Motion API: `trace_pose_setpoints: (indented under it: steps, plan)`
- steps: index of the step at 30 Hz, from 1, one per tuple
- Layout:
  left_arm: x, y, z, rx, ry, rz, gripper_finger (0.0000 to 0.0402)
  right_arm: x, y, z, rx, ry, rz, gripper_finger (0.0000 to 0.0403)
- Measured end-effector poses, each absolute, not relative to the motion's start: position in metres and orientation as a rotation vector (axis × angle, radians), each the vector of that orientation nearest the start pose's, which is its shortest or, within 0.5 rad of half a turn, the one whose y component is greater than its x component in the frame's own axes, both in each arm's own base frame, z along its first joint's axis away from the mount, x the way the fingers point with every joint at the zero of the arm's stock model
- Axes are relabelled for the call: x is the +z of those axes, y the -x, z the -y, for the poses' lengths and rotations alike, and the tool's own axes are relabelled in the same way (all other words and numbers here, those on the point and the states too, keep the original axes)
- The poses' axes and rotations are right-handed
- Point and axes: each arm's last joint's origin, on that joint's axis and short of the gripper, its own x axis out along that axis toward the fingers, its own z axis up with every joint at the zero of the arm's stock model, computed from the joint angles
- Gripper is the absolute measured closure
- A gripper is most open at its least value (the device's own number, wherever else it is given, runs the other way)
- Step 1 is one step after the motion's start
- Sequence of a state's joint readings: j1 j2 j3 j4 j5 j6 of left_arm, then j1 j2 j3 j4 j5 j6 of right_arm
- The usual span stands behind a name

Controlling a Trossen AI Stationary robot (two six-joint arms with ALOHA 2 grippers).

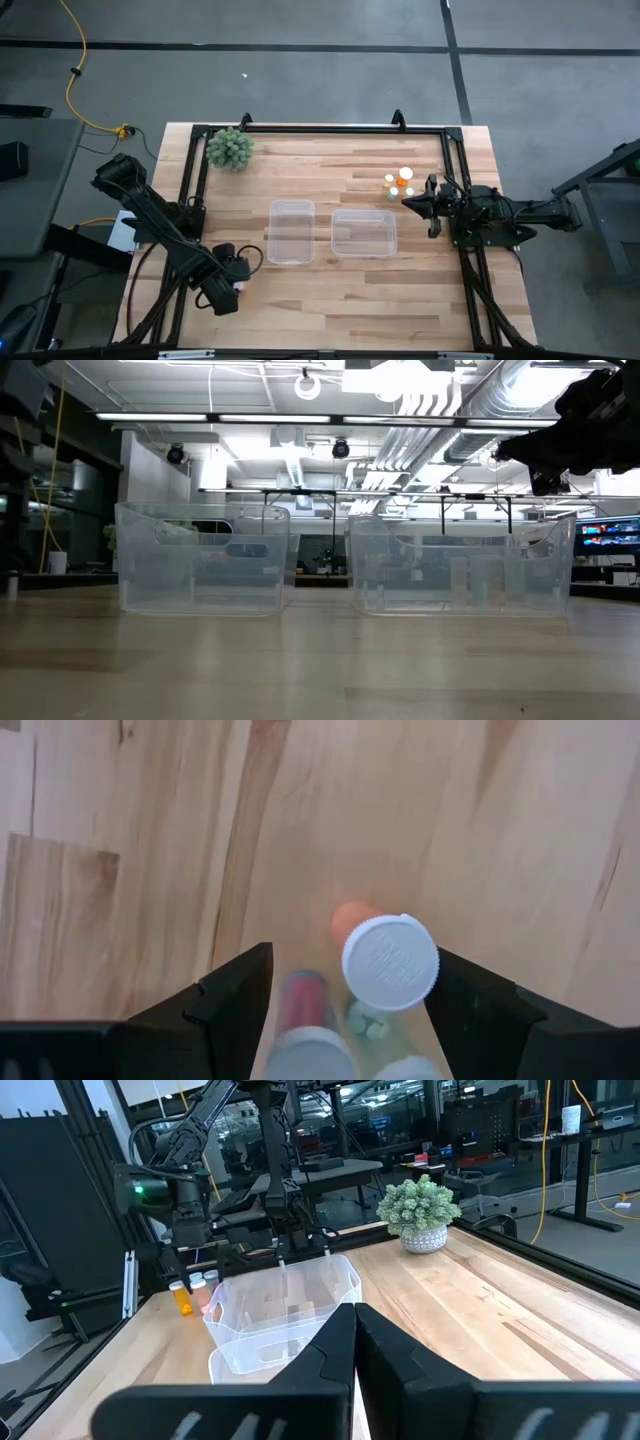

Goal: Pick and place medicine bottles into bin by pill shape (circle, oval)
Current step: Put the pink tablet bottle into the left transparent bin

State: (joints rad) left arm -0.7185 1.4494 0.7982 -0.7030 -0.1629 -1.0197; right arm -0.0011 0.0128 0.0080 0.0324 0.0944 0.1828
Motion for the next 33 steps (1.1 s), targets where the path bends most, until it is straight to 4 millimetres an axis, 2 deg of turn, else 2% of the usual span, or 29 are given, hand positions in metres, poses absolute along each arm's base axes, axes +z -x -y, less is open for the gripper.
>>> trace_pose_setpoints:
  steps: [14,28,33]
  plan:
    - [0.1709,-0.1846,0.1537,0.190,0.240,-1.266,0.0167,0.1685,-0.0978,0.0028,-0.093,-0.184,0.037,0.0402]
    - [0.1710,-0.1847,0.1538,0.177,0.224,-1.264,0.0285,0.1683,-0.0978,0.0028,-0.093,-0.184,0.036,0.0402]
    - [0.1714,-0.1848,0.1538,0.160,0.201,-1.263,0.0302,0.1684,-0.0978,0.0028,-0.093,-0.184,0.036,0.0402]
